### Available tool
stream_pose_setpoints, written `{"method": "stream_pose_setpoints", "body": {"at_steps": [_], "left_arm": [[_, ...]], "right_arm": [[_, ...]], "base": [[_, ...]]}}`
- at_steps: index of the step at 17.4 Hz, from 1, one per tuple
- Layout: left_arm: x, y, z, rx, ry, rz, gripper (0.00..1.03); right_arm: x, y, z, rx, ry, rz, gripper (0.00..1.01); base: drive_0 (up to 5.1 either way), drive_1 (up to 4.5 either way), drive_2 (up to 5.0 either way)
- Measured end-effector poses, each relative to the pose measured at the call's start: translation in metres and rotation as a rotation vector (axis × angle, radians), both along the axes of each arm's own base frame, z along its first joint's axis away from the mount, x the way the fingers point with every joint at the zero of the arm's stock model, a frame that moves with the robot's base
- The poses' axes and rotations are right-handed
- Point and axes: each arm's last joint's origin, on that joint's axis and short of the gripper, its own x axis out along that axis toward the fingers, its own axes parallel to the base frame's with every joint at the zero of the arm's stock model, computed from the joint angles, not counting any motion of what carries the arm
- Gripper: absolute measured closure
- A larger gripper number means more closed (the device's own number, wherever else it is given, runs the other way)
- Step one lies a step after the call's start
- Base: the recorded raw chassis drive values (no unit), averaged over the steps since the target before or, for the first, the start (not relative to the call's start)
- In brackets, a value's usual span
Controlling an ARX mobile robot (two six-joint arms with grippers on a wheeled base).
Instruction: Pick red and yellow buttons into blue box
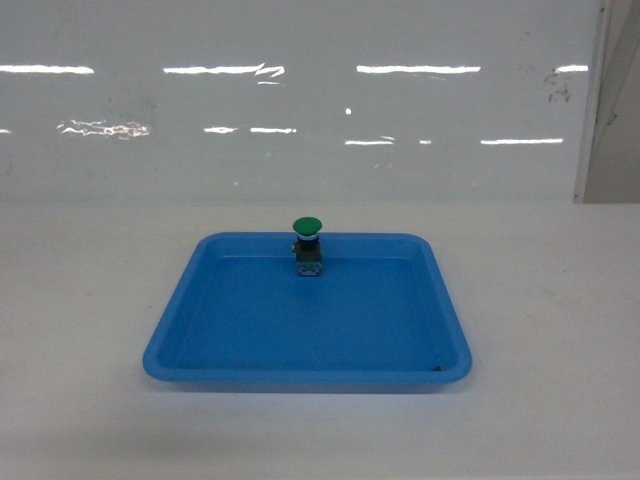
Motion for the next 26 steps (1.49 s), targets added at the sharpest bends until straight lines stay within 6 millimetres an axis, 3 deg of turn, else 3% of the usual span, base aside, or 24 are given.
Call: {"method": "stream_pose_setpoints", "body": {"at_steps": [26], "left_arm": [[-0.0001,0.0,0.0,0.0,0.0,0.0,0.78]], "right_arm": [[0.0,0.0,0.0002,0.0,-0.001,0.0,0.73]], "base": [[5.0,-2.58,-2.4]]}}
